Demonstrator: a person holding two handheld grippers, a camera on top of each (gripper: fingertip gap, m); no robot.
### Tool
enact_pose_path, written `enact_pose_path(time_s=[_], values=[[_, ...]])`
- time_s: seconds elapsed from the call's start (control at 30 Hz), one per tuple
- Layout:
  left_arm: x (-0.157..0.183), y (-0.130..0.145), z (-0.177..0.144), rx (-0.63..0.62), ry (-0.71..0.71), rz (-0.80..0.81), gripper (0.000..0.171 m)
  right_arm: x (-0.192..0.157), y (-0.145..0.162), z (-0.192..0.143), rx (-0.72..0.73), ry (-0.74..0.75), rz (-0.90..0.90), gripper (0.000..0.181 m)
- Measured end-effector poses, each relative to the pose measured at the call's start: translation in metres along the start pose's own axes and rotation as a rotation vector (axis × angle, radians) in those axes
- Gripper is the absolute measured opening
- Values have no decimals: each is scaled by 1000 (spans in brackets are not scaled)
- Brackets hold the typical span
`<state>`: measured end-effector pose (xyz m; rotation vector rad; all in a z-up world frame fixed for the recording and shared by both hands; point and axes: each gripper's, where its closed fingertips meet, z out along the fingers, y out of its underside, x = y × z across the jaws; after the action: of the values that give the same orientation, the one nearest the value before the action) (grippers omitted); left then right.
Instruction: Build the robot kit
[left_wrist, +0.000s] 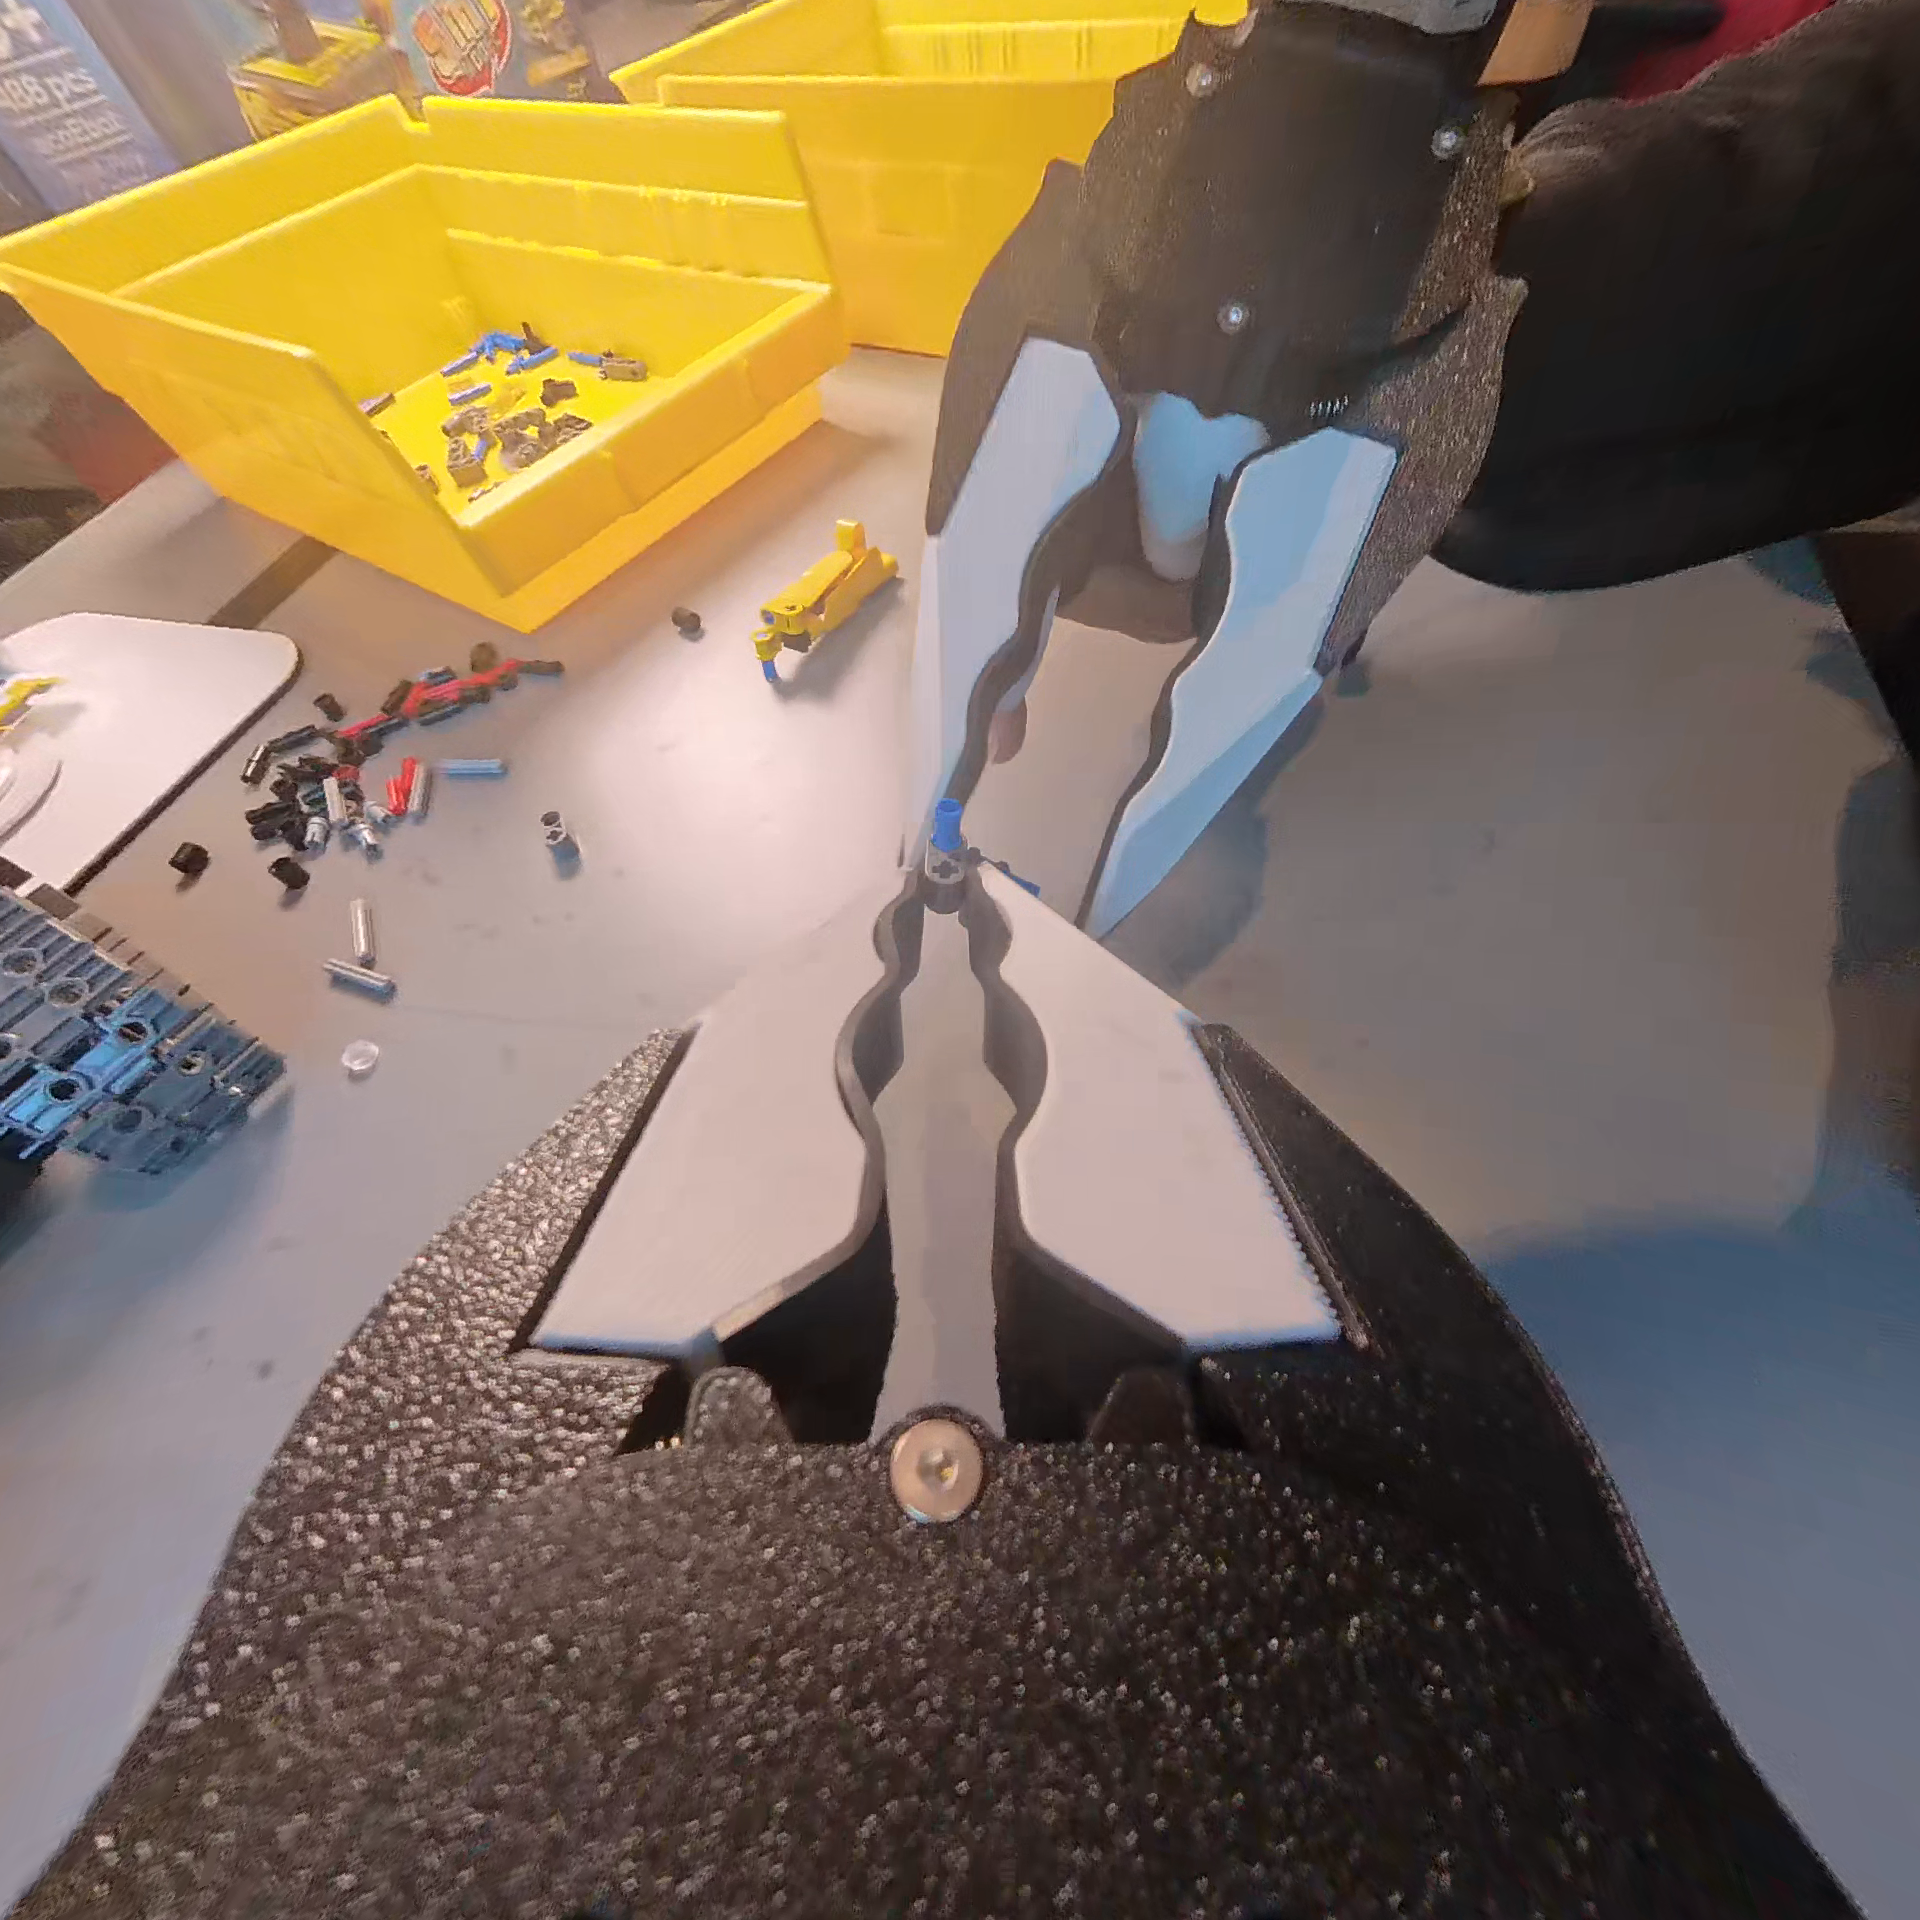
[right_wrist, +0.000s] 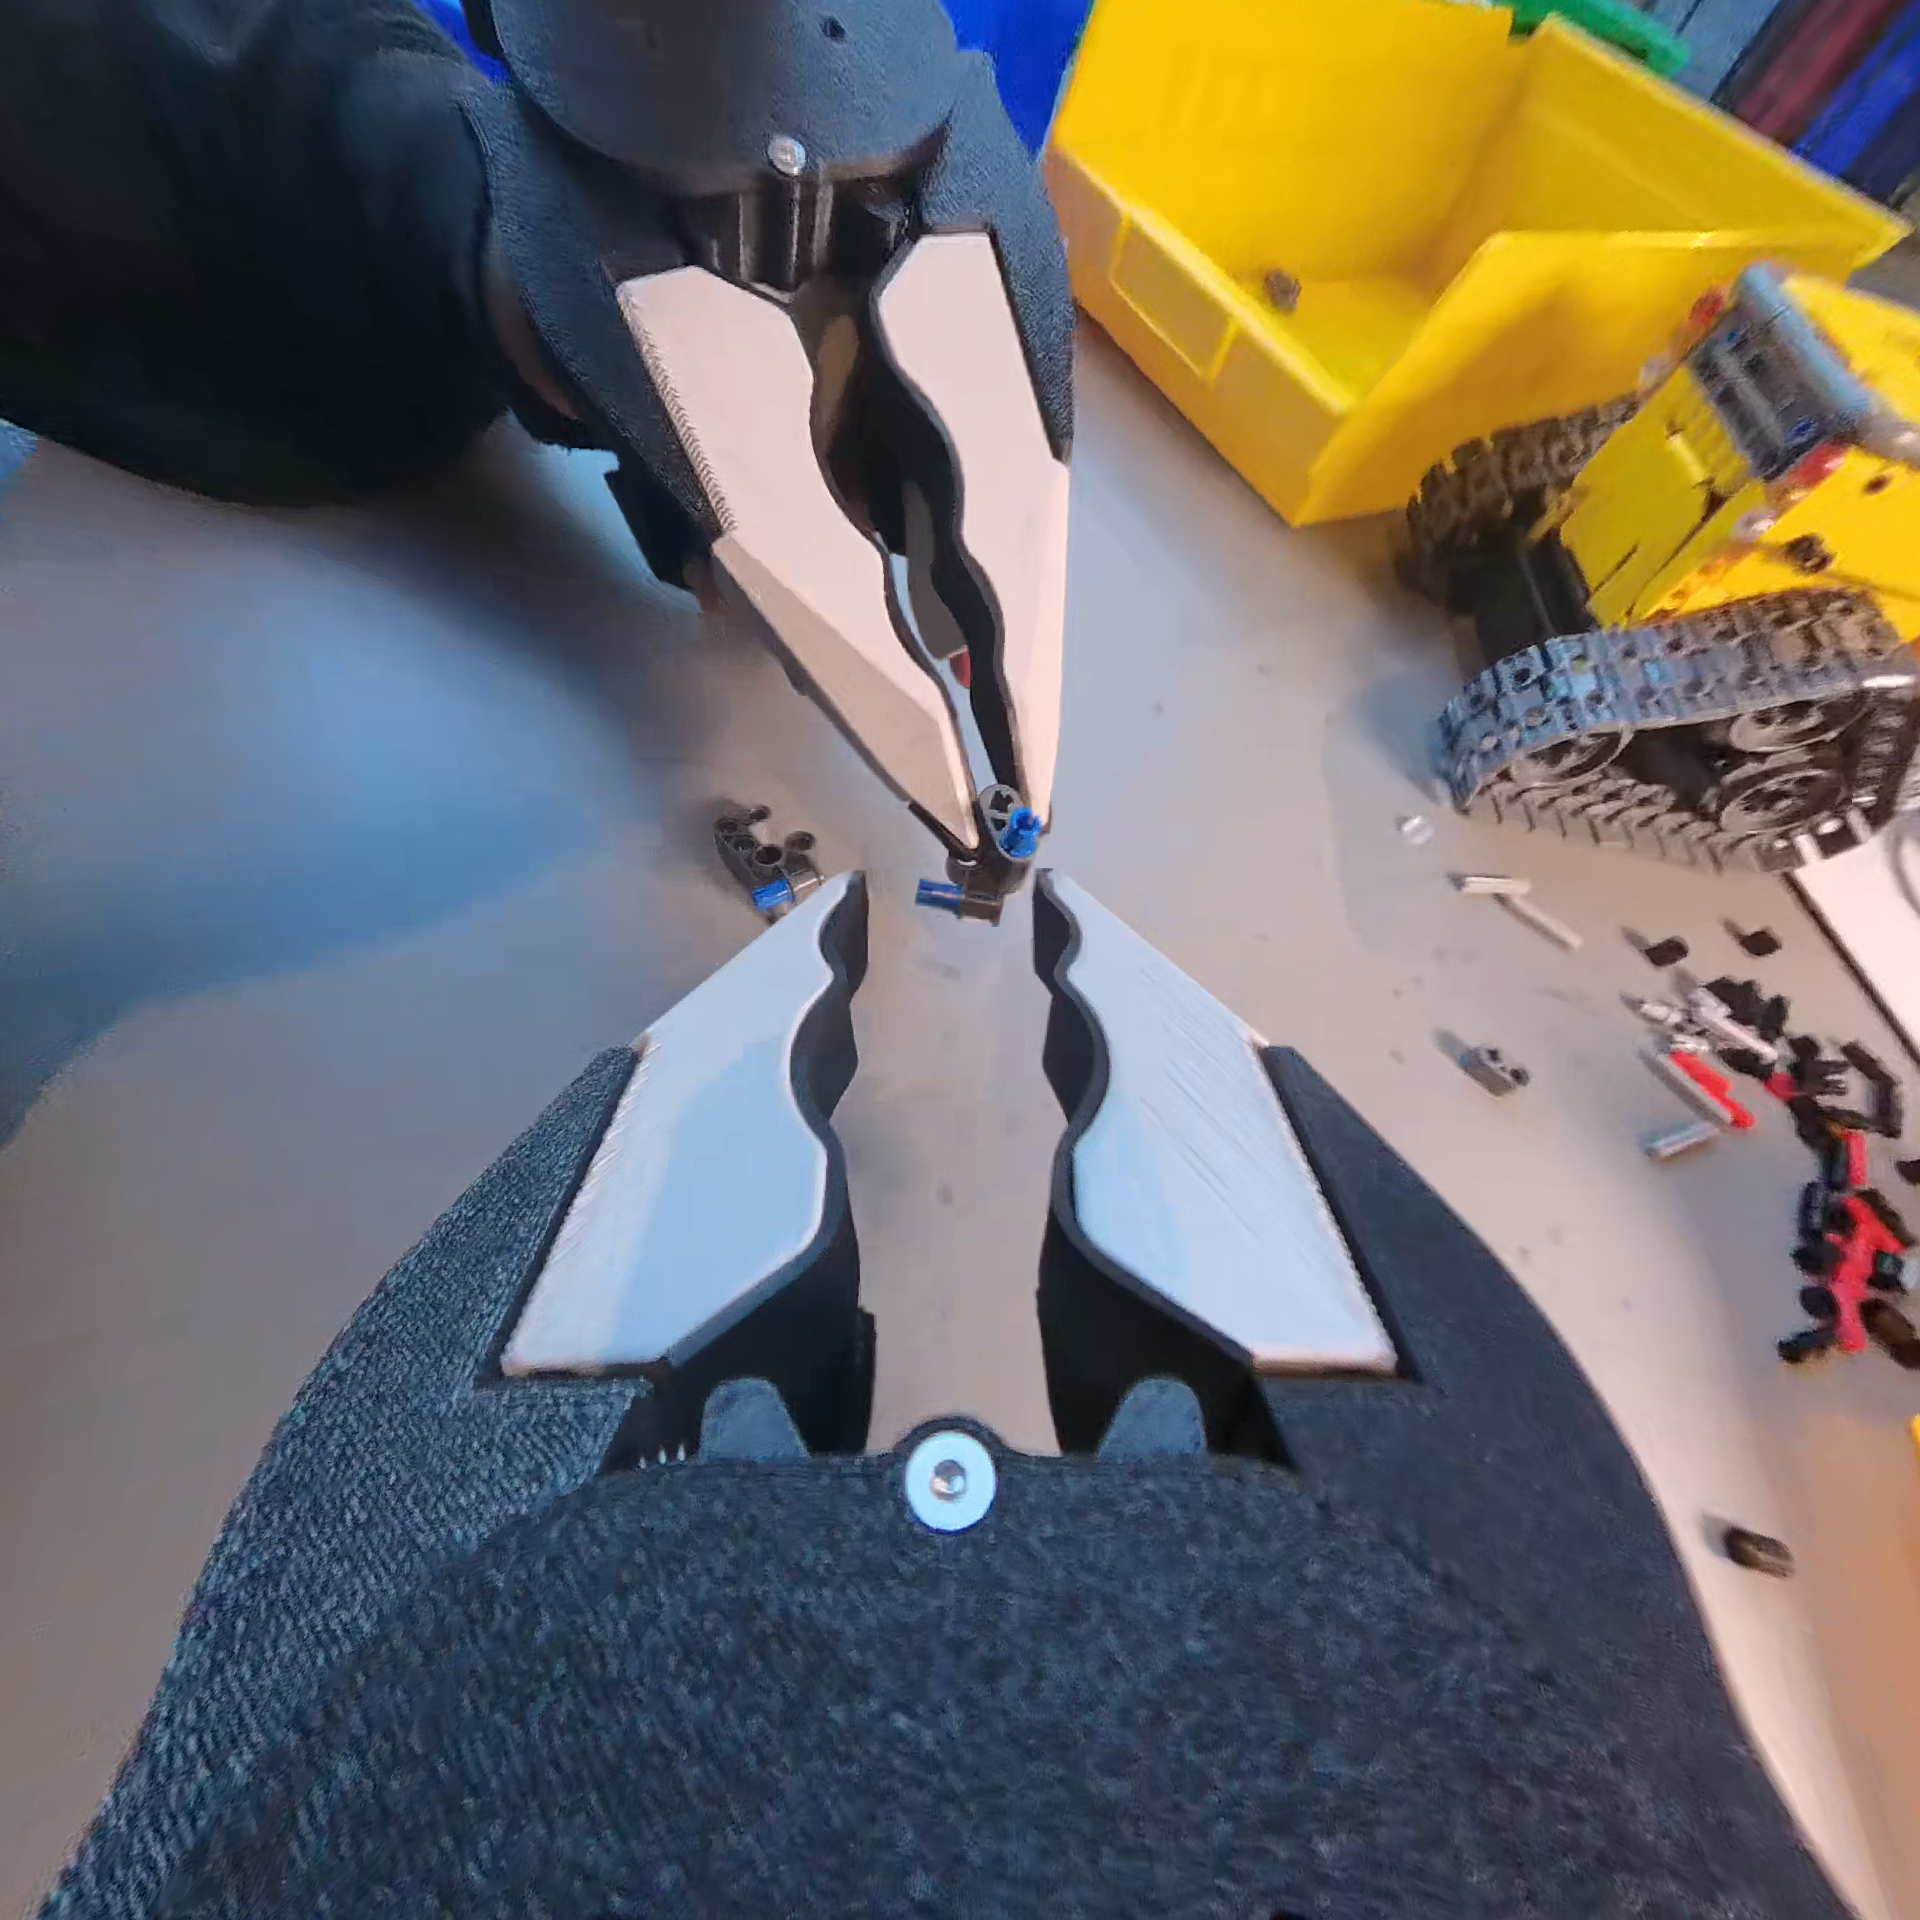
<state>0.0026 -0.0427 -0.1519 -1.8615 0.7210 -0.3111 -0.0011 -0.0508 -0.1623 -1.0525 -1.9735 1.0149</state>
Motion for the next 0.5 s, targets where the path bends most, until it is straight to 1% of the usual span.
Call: enact_pose_path(time_s=[0.03, 0.1, 0.2, 0.23, 0.3, 0.37, 0.4, 0.47, 0.5], values=[[-1, 1, 1, 0, -1, -13, 7, 2, 2, 4, -23, 4, 5, 24], [-3, 6, 2, -30, -6, -26, 7, 4, 7, 8, -68, -13, -8, 21], [4, 21, 3, -110, 55, -58, 7, -8, 19, 15, -149, -129, 18, 20], [7, 26, 3, -135, 75, -58, 9, -13, 24, 16, -181, -166, 18, 16], [13, 34, 4, -177, 109, -48, 9, -19, 30, 19, -231, -208, -10, 16], [14, 41, 6, -215, 105, -38, 7, -20, 36, 22, -273, -217, -22, 17], [13, 44, 6, -233, 99, -31, 7, -19, 37, 21, -282, -223, -26, 20], [8, 48, 6, -256, 80, -28, 7, -15, 34, 12, -281, -231, -34, 22], [6, 49, 5, -262, 78, -37, 7, -18, 29, 4, -264, -265, -49, 22]])
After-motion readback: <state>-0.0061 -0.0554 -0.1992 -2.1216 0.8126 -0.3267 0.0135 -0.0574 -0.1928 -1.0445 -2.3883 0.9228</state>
